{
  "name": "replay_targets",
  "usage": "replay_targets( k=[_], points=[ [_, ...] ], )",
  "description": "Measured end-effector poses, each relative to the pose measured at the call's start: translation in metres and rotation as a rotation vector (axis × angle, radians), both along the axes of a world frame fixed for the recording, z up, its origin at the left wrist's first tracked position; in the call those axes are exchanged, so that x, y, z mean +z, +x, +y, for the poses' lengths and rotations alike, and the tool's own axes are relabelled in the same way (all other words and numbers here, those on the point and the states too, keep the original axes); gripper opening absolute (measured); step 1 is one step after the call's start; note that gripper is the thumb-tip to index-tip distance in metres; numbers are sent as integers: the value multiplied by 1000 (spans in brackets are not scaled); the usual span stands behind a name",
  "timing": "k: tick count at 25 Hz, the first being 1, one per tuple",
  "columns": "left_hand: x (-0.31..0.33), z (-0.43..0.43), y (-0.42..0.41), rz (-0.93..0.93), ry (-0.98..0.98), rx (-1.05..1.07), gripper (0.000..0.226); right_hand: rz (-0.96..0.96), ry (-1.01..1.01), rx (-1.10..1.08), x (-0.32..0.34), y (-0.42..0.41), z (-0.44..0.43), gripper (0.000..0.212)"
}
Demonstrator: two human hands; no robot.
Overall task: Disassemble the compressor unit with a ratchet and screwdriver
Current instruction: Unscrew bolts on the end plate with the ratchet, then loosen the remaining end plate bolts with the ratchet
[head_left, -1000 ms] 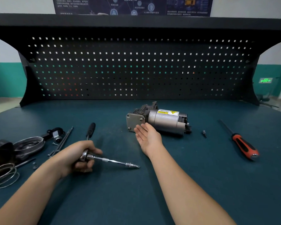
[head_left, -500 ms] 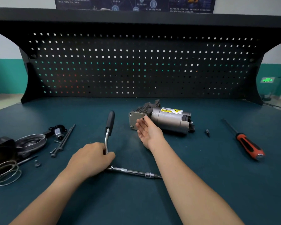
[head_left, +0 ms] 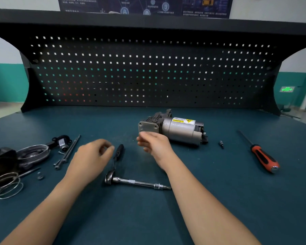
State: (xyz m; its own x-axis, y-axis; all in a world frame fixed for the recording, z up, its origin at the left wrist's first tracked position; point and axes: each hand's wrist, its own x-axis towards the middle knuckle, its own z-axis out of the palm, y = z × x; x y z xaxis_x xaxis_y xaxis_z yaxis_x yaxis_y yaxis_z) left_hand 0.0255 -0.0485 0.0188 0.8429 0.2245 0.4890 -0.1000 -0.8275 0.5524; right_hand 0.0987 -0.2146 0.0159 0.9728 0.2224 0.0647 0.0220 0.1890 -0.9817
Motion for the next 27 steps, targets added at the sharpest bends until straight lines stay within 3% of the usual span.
replay_targets(
  k=[2,4,9,12,16,20,27],
  points=[
    [4,1,0,-76,-164,-110,9,-190,-324,159,3,-14,9,12],
    [6,0,-2,-11,-254,-235,16,-239,-490,342,3,-25,20,20],
    [6,12,-13,142,-473,-369,28,-199,-534,439,0,-39,27,27],
    [6,19,-23,134,-471,-354,27,-225,-527,414,-1,-42,32,19],
    [12,58,-35,123,-223,-147,16,-212,-483,340,-4,-42,33,9],
    [22,110,-46,74,133,189,9,-324,-660,267,-11,-41,33,10],
    [33,143,-44,373,543,249,13,-414,-773,360,-8,-44,32,8]
  ],
)
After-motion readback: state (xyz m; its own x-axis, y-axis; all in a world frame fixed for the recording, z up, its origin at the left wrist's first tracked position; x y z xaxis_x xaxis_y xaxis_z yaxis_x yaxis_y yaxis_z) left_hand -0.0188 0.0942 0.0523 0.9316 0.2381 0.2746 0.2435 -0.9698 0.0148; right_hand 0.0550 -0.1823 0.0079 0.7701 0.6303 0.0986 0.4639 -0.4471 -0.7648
